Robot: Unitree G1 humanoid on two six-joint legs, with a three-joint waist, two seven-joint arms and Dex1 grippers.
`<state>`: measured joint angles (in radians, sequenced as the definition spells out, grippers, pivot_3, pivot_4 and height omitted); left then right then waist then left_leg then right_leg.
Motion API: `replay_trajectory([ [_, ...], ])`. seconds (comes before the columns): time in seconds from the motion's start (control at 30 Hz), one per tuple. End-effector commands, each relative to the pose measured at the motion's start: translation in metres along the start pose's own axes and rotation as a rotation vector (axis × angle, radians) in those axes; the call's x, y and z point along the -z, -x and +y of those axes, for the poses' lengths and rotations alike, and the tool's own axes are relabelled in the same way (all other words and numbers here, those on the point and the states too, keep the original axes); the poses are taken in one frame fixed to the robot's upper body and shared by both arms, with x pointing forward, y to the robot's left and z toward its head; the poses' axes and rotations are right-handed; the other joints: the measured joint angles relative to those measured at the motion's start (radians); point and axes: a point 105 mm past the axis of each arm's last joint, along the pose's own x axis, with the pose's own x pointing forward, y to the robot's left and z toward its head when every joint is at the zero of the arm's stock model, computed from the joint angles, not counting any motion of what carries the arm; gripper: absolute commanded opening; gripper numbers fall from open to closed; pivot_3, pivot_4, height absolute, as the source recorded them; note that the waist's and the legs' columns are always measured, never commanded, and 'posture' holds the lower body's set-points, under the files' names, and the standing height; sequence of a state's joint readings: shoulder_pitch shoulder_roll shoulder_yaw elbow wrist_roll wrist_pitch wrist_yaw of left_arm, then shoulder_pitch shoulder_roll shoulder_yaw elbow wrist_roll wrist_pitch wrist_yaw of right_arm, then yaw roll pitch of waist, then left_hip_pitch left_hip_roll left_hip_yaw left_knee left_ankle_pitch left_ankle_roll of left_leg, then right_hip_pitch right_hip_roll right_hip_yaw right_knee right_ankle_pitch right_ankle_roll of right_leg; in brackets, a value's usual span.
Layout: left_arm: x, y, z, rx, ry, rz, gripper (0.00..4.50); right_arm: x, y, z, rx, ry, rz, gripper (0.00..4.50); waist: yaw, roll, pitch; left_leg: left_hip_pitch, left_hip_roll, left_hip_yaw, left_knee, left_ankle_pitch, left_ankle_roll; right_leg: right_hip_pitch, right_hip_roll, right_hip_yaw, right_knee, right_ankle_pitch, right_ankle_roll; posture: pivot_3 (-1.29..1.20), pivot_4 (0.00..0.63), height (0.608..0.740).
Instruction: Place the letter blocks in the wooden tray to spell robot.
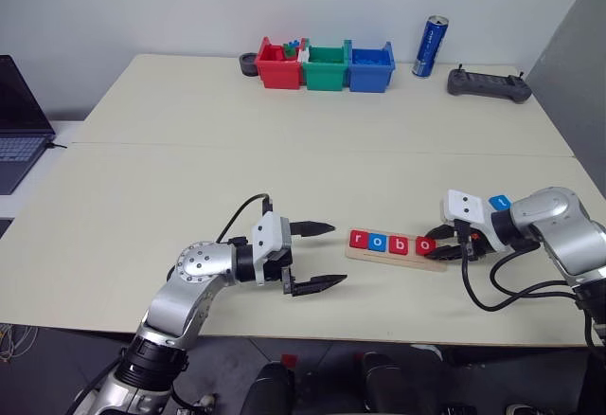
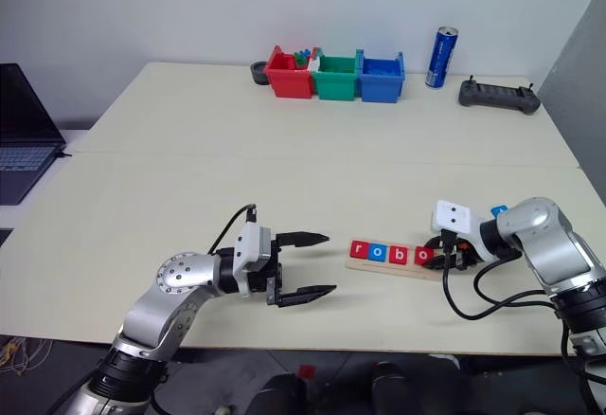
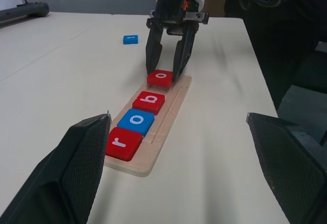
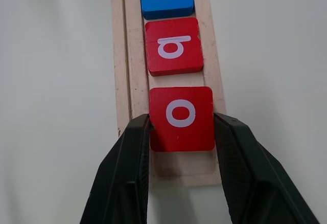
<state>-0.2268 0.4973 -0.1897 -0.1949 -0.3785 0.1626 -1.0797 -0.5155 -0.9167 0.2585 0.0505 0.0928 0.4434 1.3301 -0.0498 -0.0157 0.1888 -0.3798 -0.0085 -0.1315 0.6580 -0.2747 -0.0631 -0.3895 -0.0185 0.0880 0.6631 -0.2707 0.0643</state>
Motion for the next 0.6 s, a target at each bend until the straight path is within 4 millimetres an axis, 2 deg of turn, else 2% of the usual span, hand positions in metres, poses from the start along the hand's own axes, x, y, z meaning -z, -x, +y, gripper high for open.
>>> replay_trajectory([
  [0.03, -0.0104, -0.0018, -0.0020, 0.004, -0.033, -0.034, 4.50, -0.0068, 0.0000, -0.0032, 0.012, 0.030, -0.015, 1.44, 0.000, 0.000, 0.000, 0.000, 0.000, 0.000, 0.000, 0.000, 0.000, 0.000, 0.000, 0.000, 0.000, 0.000, 0.000, 0.00, 0.150, 0.740],
  [0.37, -0.0139, -0.0010, -0.0023, -0.006, -0.035, -0.029, 4.50, -0.0079, -0.0057, -0.0033, -0.005, 0.032, -0.019, 1.44, 0.000, 0.000, 0.000, 0.000, 0.000, 0.000, 0.000, 0.000, 0.000, 0.000, 0.000, 0.000, 0.000, 0.000, 0.000, 0.00, 0.150, 0.740],
  [0.6, -0.0145, -0.0013, -0.0005, -0.011, -0.036, -0.029, 4.50, -0.0142, -0.0023, -0.0074, 0.012, 0.021, -0.038, 3.95, 0.000, 0.000, 0.000, 0.000, 0.000, 0.000, 0.000, 0.000, 0.000, 0.000, 0.000, 0.000, 0.000, 0.000, 0.000, 0.00, 0.150, 0.740],
])
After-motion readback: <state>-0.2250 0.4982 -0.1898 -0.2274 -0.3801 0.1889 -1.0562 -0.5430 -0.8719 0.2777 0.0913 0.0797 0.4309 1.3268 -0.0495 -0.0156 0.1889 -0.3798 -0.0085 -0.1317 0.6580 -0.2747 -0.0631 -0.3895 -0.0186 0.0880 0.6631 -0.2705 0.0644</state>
